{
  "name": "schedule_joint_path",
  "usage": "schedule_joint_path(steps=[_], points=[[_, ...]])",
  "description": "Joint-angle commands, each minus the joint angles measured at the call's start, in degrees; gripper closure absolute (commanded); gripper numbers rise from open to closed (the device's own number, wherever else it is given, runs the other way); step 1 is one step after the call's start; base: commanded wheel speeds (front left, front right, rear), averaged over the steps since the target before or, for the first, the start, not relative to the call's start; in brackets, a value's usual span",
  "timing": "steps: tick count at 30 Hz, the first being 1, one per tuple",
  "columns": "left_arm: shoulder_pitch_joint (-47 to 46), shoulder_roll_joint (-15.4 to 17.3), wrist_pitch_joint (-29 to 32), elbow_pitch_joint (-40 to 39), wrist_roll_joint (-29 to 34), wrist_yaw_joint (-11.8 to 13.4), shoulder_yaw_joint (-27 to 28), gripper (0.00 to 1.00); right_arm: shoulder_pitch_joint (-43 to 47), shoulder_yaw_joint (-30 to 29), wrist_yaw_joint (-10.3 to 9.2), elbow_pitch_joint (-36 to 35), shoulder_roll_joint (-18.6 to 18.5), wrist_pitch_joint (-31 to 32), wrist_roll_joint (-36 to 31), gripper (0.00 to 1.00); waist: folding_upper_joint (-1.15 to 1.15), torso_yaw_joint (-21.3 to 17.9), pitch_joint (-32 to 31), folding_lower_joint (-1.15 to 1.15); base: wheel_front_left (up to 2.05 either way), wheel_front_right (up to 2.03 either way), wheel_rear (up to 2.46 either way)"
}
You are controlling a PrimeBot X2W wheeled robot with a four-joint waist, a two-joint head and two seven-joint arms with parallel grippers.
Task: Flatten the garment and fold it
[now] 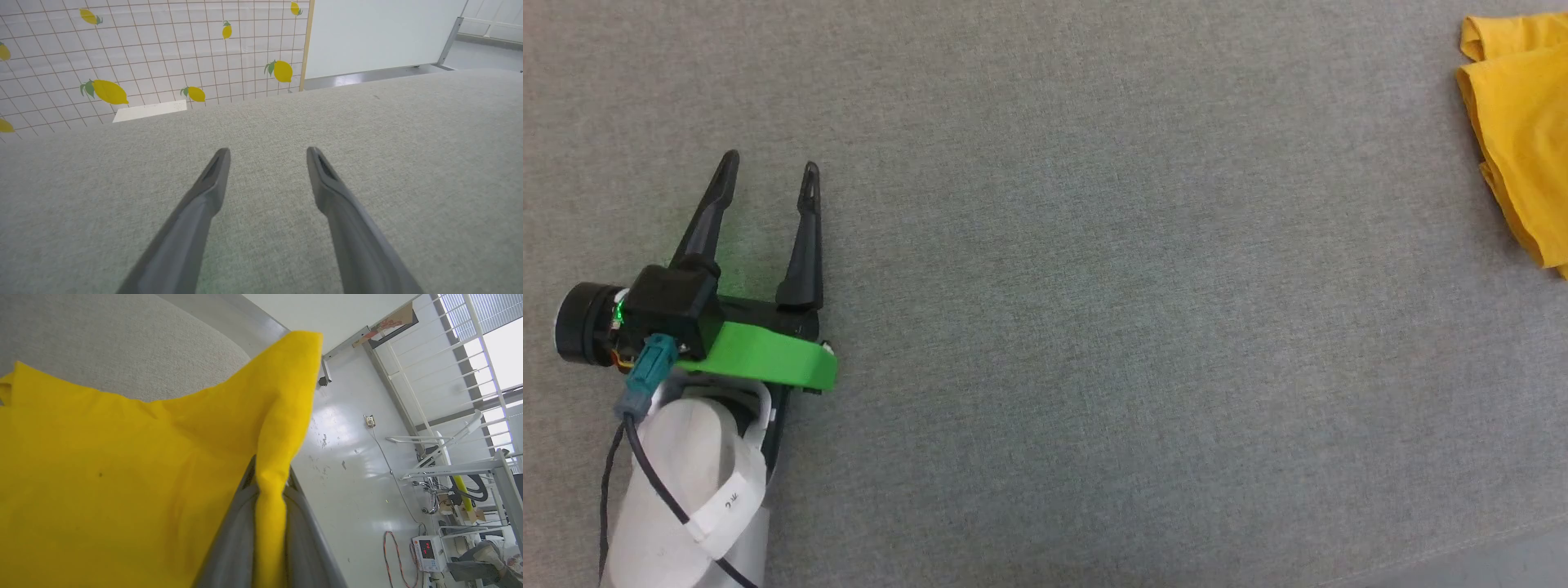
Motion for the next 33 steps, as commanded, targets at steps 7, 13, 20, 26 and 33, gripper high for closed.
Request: schedule_joint_path(steps=[7, 13, 20, 26, 33], points=[[0.8, -1.0, -1.2, 2.6, -0.8, 0.5, -0.9, 0.0, -0.6, -4.5, -0.11, 6.7, 0.5, -0.2, -2.5, 0.0, 0.0, 1.1, -5.5, -0.01, 0.0, 0.0, 0.0], [2.6, -2.8, -2.2, 5.7, -1.8, 0.9, -1.5, 0.0, 2.6, -6.1, -0.11, 8.0, 2.1, -5.3, -1.2, 0.0, 0.0, 2.4, -11.9, -0.01, 0.0, 0.0, 0.0], [6.3, -4.8, -2.8, 9.4, -3.2, 1.6, -1.6, 0.0, 9.6, -6.2, -0.11, 2.7, 6.4, -12.3, 6.8, 0.0, 0.0, 4.6, -20.0, -0.01, 0.0, 0.0, 0.0], [9.2, -6.9, -2.9, 11.2, -4.9, 1.9, -2.0, 0.0, 22.9, -2.9, -0.11, -16.1, 12.8, -14.6, 16.1, 0.0, 0.0, 9.0, -26.6, -0.01, 0.0, 0.0, 0.0], [11.2, -7.9, -3.0, 11.7, -5.9, 1.6, -2.8, 0.0, 34.3, -1.0, -0.11, -31.0, 19.7, -12.0, 18.7, 0.0, 0.0, 12.2, -29.9, -0.01, 0.0, 0.0, 0.0]])
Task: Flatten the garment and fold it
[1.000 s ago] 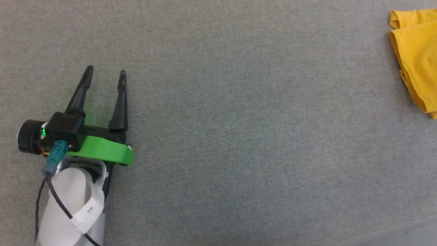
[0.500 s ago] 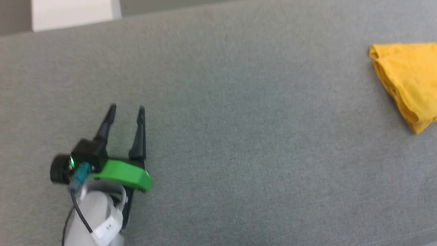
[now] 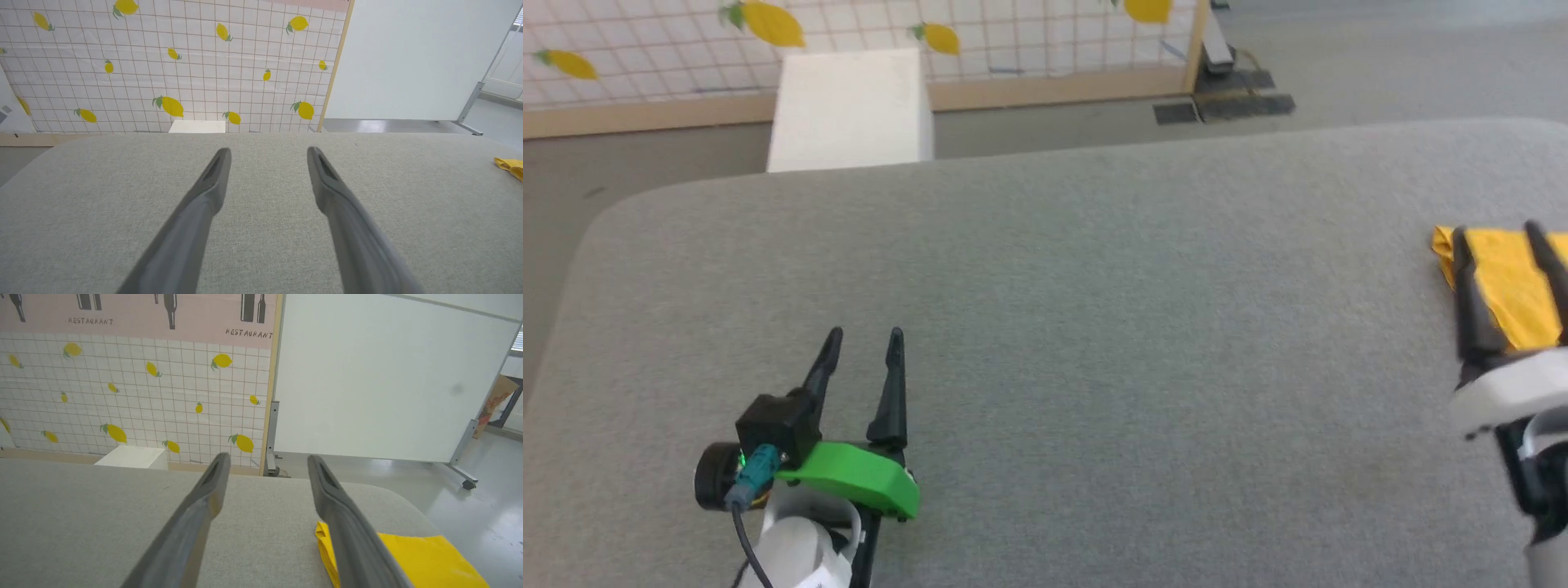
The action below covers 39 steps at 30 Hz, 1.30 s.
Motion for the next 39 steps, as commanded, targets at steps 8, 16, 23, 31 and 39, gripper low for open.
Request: schedule_joint_path(steps=[8, 16, 23, 31, 39], points=[[2.7, -0.8, -0.3, 1.6, -1.3, -0.3, -0.7, 0.0, 10.8, 0.5, -0.1, -6.9, 7.3, 0.5, 0.1, 0.0, 0.0, 6.5, -5.8, 0.01, 0.0, 0.0, 0.0], [4.2, -1.1, -0.3, 1.9, -1.4, -0.2, -1.5, 0.0, 17.6, -0.2, -0.1, -8.8, 11.5, -2.0, -2.1, 0.0, 0.0, 8.1, -6.9, 0.01, 0.0, 0.0, 0.0], [5.7, -1.2, -0.3, 1.6, -1.3, 0.1, -1.9, 0.0, 21.5, 0.6, -0.1, -10.5, 12.8, -2.0, -4.2, 0.0, 0.0, 8.2, -7.5, 0.01, 0.0, 0.0, 0.0], [6.6, -1.3, -0.3, 1.3, -1.6, 0.4, -1.8, 0.0, 22.5, 0.9, -0.1, -9.3, 13.0, -3.0, -2.7, 0.0, 0.0, 8.0, -7.7, 0.01, 0.0, 0.0, 0.0], [6.4, -1.3, -0.3, 1.7, -1.9, 0.7, -2.0, 0.0, 22.5, 1.1, -0.1, -8.5, 13.0, -3.0, -1.9, 0.0, 0.0, 7.9, -7.8, 0.01, 0.0, 0.0, 0.0]])
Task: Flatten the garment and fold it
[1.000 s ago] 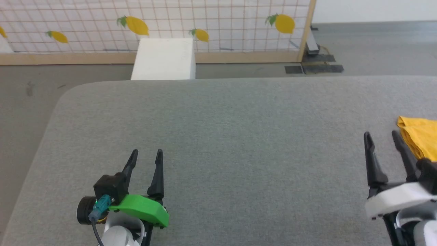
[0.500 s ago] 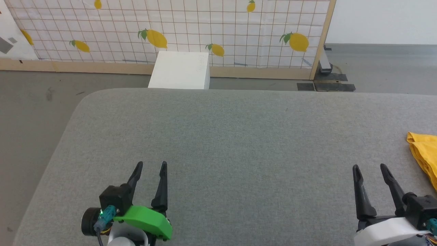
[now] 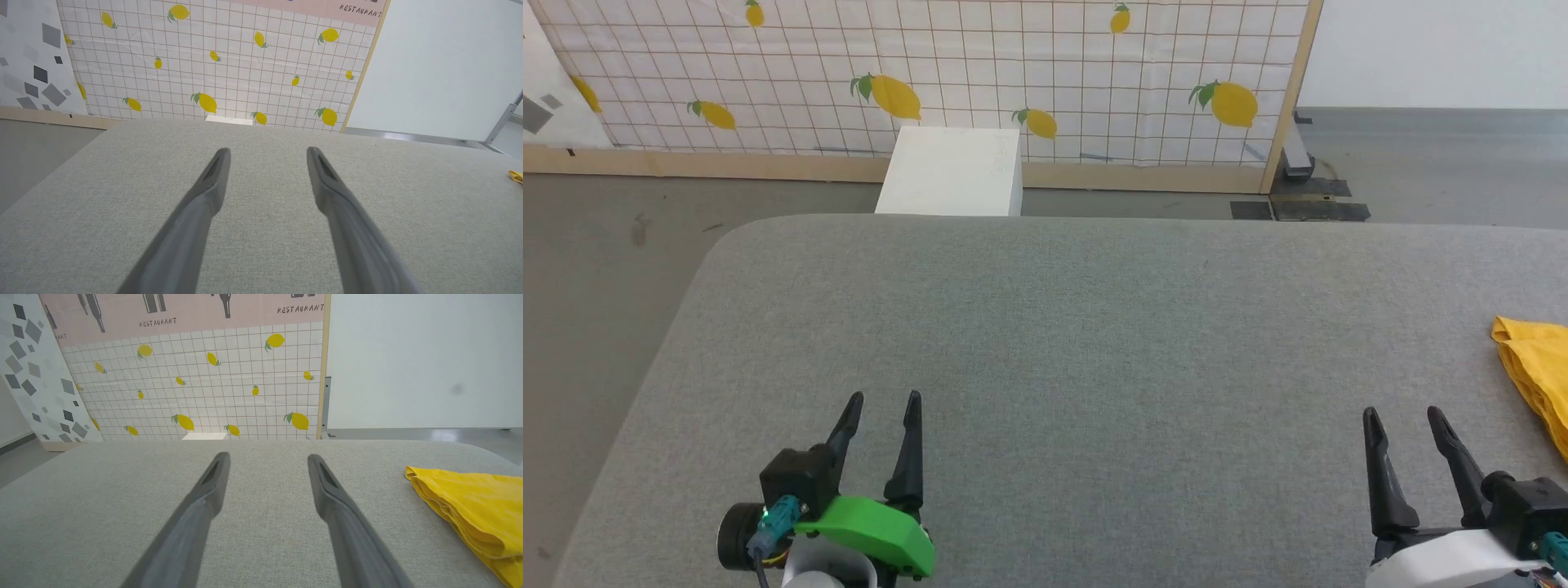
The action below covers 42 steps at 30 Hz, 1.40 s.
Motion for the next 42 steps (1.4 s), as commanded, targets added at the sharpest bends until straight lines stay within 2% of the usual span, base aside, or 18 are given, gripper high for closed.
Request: schedule_joint_path(steps=[1, 42], points=[[0.0, 0.0, 0.0, 0.0, 0.0, 0.0, 0.0, 1.0, 0.0, 0.0, 0.0, 0.0, 0.0, 0.0, 0.0, 1.0, 0.0, 0.0, 0.0, 0.0, 0.0, 0.0, 0.0], [0.8, 0.0, 3.6, -3.6, 3.0, 1.1, 1.5, 1.0, -1.9, 1.4, -0.02, 0.2, 0.0, 2.0, -1.7, 1.0, 0.0, -0.7, 0.7, 0.0, 0.0, 0.0, 0.0]])
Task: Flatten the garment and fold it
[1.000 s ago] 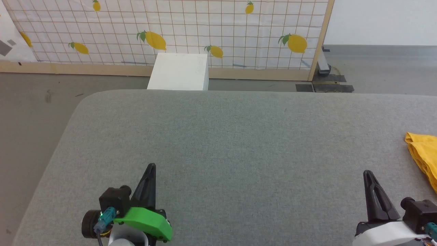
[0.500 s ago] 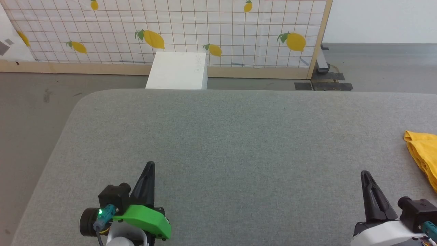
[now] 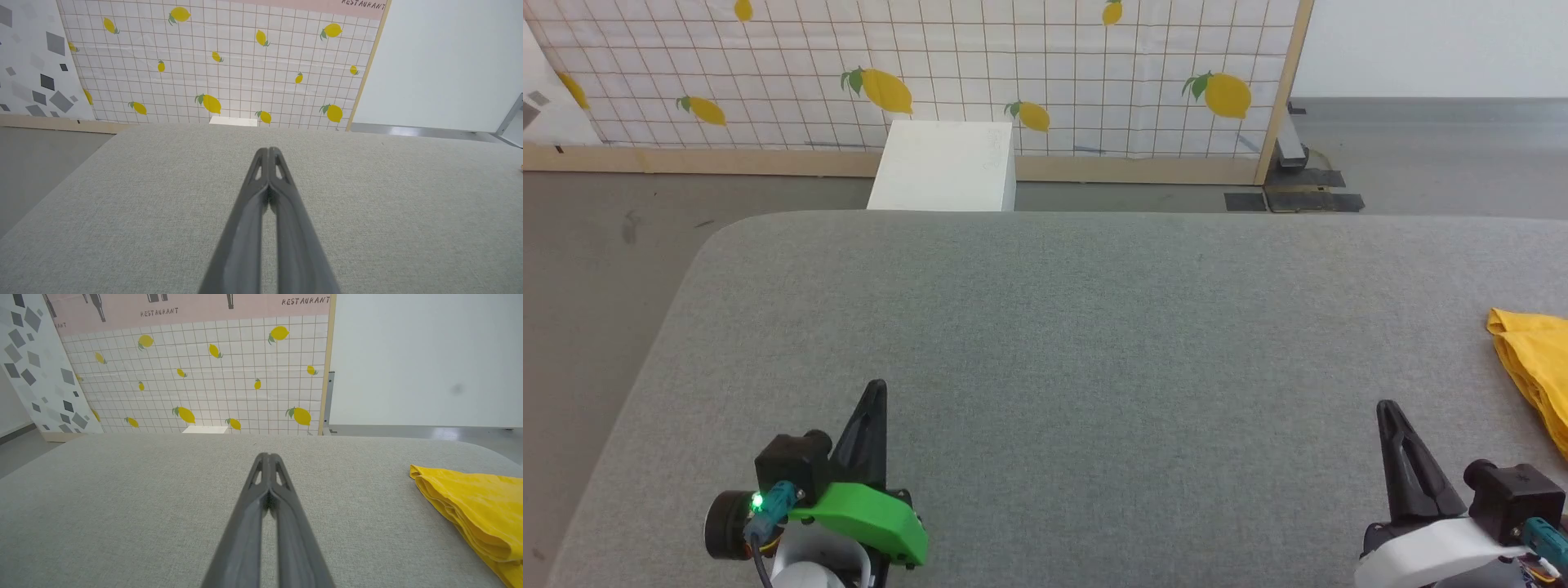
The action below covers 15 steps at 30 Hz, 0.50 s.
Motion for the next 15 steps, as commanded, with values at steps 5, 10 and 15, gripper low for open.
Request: schedule_joint_path(steps=[5, 10, 15], points=[[0.9, -0.1, 0.7, -1.0, 0.9, 0.5, 0.4, 1.0, -1.1, 0.4, -0.02, 0.2, 0.0, 0.5, -0.8, 1.0, 0.0, -0.1, 0.1, 0.0, 0.0, 0.0, 0.0], [1.0, -0.1, 1.3, -1.6, 1.5, 0.7, 0.7, 1.0, -1.5, 0.6, -0.03, 0.2, 0.0, 0.8, -1.1, 1.0, 0.0, -0.2, 0.3, 0.0, 0.0, 0.0, 0.0], [1.2, -0.1, 1.9, -2.1, 1.9, 0.9, 0.9, 1.0, -1.8, 0.9, -0.03, 0.3, 0.0, 1.1, -1.4, 1.0, 0.0, -0.3, 0.4, 0.0, 0.0, 0.0, 0.0]])
